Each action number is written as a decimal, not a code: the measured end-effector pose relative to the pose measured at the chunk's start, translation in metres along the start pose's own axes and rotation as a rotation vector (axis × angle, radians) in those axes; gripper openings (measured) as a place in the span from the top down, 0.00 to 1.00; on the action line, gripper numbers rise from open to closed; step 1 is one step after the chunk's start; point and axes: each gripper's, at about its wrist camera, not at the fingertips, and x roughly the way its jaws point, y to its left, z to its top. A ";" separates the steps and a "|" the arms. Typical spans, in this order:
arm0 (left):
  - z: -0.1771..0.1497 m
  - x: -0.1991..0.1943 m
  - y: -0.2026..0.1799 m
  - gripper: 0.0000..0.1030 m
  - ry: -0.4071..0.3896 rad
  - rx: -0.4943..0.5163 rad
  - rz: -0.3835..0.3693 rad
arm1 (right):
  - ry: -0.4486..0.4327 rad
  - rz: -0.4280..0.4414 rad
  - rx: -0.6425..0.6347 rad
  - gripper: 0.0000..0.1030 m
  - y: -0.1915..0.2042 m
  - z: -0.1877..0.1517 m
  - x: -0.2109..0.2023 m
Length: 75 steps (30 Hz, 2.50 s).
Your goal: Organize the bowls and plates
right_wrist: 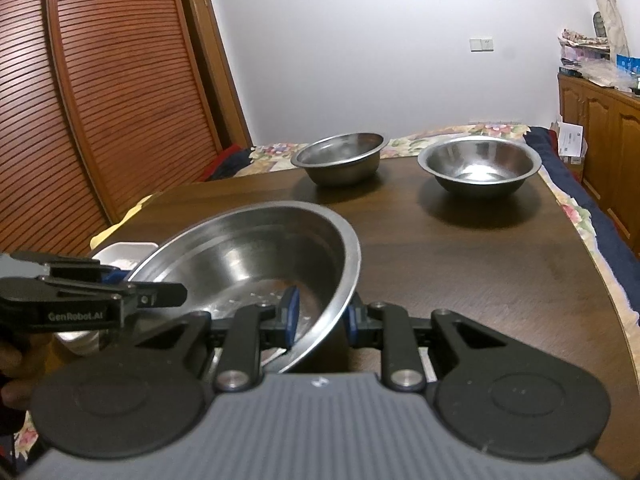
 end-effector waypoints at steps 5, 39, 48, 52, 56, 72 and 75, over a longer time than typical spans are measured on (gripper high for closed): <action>0.005 -0.004 0.004 0.41 -0.032 -0.005 0.026 | -0.012 -0.009 -0.005 0.75 -0.004 0.006 -0.004; 0.094 0.025 0.026 0.29 -0.103 0.040 0.117 | -0.053 -0.014 -0.136 0.71 -0.032 0.119 0.030; 0.118 0.062 0.047 0.29 -0.079 0.025 0.104 | 0.036 0.007 -0.120 0.69 -0.041 0.132 0.086; 0.131 0.072 0.058 0.29 -0.085 0.026 0.105 | 0.071 0.007 -0.111 0.69 -0.046 0.138 0.109; 0.145 0.083 0.061 0.29 -0.087 0.048 0.099 | 0.109 0.006 -0.099 0.68 -0.051 0.142 0.128; 0.160 0.161 0.056 0.38 0.051 0.066 -0.011 | 0.234 -0.001 -0.106 0.61 -0.052 0.141 0.171; 0.158 0.170 0.060 0.45 0.081 0.042 -0.028 | 0.257 -0.001 -0.114 0.61 -0.050 0.140 0.176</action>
